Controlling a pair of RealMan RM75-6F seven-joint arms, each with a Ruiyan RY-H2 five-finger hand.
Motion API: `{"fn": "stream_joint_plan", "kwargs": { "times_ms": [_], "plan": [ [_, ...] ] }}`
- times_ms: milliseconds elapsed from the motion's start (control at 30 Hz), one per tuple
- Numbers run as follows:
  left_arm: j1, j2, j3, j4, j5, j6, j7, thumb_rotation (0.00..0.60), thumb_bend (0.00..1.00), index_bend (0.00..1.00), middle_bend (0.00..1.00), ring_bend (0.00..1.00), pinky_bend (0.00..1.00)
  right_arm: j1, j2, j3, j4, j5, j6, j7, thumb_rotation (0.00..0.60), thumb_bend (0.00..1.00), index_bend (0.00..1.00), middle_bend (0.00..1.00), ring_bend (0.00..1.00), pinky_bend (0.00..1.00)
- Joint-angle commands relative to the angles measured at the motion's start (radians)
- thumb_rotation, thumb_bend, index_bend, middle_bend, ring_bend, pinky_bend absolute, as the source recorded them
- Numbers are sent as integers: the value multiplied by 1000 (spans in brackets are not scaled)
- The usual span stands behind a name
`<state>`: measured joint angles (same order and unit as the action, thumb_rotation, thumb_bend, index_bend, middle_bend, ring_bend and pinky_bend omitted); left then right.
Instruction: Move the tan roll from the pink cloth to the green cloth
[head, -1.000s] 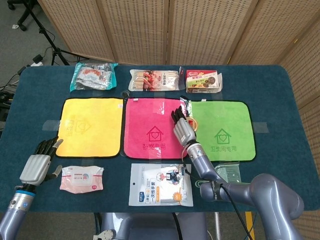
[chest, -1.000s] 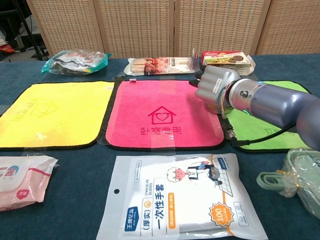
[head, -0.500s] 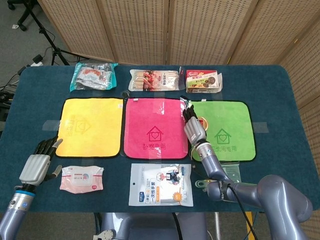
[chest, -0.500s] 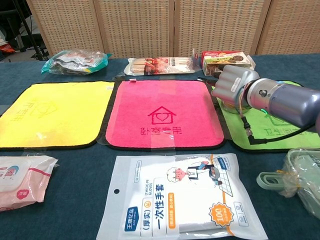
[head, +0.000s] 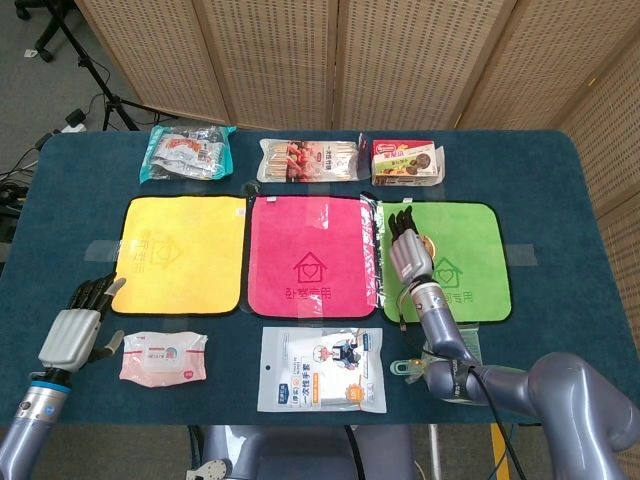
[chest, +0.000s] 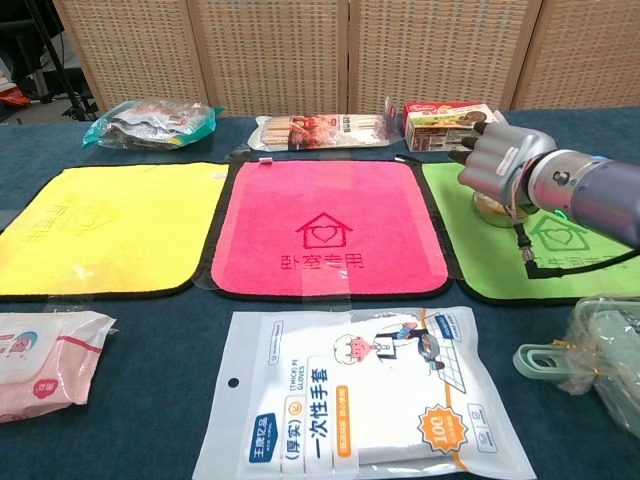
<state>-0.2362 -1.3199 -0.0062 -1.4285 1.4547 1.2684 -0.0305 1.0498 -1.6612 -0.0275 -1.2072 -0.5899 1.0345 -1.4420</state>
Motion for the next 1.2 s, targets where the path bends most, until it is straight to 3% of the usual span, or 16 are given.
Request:
{"fn": "stream_joint_plan", "kwargs": {
  "times_ms": [33,167,433,600,667,967,1100,1200],
  "plan": [
    [1,1,-2,0,-2,2,-3,600,386,81,0,0,0,-5,1,3,6,5,1,3,600,495,233,0,0,50],
    [4,1,-10,5,-11,8,-8,600,386,81,0,0,0,-10,11,9,5,2,5,11,600,495,233,0,0,50],
    [14,-3,-35,24,-32,37,-24,600,386,82,0,0,0,1,98,83,-122,-115,62,129,600,488,233,0,0,50],
    [23,-3,-46,24,-39,60,-26,600,386,82,0,0,0,-54,166,134,-238,-187,109,320,600,466,233,0,0,50],
    [25,-3,-47,25,-36,69,-21,600,385,82,0,0,0,-106,198,151,-297,-229,140,454,600,456,233,0,0,50],
    [31,-12,-45,24,-20,92,6,600,378,82,0,0,0,-269,262,86,-375,-486,268,775,600,407,176,0,0,50],
    [34,-18,-40,26,-3,109,29,600,377,82,0,0,0,-360,280,21,-370,-627,360,916,600,403,174,0,0,50],
    [39,-25,-31,25,19,129,57,600,377,82,0,0,0,-477,289,-62,-330,-765,479,1076,600,404,174,0,0,50]
  ]
}}
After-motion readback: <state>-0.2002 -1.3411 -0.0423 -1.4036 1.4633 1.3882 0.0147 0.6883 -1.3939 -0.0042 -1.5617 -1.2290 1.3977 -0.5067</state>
